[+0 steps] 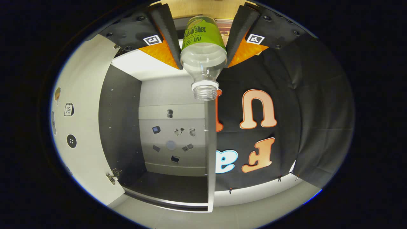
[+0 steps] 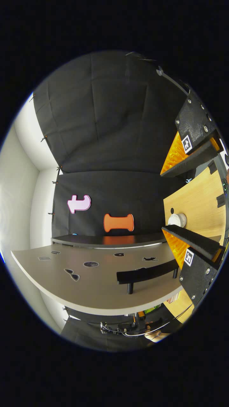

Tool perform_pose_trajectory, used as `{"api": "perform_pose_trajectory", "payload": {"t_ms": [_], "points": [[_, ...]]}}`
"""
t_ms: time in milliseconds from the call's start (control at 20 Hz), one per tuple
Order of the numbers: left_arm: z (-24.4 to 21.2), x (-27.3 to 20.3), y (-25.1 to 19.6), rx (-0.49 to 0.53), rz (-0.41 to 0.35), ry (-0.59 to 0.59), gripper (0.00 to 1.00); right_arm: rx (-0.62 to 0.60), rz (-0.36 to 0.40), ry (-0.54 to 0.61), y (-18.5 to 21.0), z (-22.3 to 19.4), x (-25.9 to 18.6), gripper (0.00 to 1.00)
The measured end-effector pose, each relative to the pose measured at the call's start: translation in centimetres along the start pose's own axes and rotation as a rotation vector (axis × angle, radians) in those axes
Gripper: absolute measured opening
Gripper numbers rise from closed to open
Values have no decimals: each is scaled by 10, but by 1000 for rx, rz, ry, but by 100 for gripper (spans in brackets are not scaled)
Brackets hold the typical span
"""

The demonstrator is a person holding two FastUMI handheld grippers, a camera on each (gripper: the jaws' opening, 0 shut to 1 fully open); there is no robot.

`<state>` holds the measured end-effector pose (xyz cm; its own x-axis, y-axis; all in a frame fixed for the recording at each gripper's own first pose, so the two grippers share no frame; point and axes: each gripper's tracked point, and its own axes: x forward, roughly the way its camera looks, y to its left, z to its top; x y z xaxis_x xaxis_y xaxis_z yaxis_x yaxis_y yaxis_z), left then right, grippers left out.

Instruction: Open the cabinet door with the right hand, grasp the bottle in the cabinet with the left hand and place it on the coaster, then close the cabinet door with the right hand.

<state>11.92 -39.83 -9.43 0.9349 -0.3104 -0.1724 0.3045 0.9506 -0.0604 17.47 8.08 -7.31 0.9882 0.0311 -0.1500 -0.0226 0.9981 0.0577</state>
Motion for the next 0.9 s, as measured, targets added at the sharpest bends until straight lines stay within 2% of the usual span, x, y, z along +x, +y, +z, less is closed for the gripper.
{"api": "perform_pose_trajectory", "payload": {"t_ms": [50,100,200,400,450,500,900], "points": [[-10,-7,10,-5,9,10,84,1,5,-1,1,0,0,98],[-21,-13,19,-9,19,23,79,1,10,-1,2,0,0,98],[-43,-26,34,-17,34,51,80,1,17,1,4,0,0,98],[-88,-43,51,-91,40,108,81,-1,25,7,7,-1,-2,98],[-98,-48,57,-93,48,111,82,-4,25,10,6,-2,-4,98],[-107,-49,61,-87,57,113,82,-8,24,12,6,-2,-3,93],[-204,-58,69,-71,62,187,82,-17,8,21,5,-2,-6,93]]}}
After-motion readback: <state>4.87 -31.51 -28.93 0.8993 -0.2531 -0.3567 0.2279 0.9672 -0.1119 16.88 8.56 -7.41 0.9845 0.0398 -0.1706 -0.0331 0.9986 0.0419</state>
